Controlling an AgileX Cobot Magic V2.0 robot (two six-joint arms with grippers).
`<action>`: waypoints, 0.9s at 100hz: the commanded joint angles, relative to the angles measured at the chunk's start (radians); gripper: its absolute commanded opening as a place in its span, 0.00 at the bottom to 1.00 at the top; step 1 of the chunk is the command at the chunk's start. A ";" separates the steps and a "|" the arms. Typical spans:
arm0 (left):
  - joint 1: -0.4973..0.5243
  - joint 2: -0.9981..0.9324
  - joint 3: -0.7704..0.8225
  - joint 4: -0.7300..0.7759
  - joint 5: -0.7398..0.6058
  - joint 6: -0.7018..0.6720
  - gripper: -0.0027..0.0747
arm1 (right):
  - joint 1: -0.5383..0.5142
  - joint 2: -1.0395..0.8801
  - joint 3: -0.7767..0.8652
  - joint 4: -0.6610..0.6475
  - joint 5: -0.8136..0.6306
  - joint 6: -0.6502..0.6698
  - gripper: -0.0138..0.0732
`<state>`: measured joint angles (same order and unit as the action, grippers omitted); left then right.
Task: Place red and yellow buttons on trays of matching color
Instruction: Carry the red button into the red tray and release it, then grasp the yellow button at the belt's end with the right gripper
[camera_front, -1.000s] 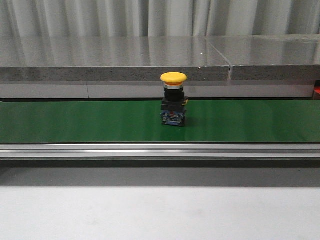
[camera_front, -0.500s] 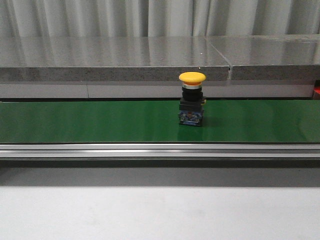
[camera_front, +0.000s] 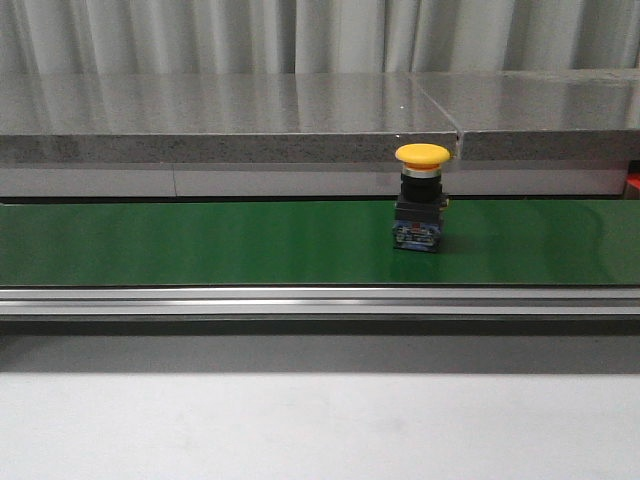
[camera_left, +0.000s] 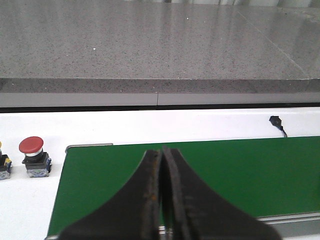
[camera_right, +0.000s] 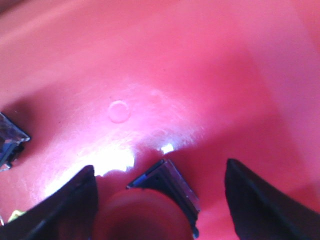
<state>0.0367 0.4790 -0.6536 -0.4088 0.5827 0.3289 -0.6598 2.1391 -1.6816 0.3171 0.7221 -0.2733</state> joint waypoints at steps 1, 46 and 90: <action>-0.007 0.002 -0.028 -0.026 -0.072 0.002 0.01 | -0.005 -0.095 -0.029 0.012 -0.038 -0.004 0.79; -0.007 0.002 -0.028 -0.026 -0.072 0.002 0.01 | 0.012 -0.329 -0.001 0.013 0.046 -0.005 0.79; -0.007 0.002 -0.028 -0.026 -0.072 0.002 0.01 | 0.161 -0.790 0.404 0.014 -0.084 -0.167 0.79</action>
<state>0.0367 0.4790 -0.6536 -0.4088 0.5827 0.3289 -0.5326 1.4500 -1.3055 0.3171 0.7037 -0.3783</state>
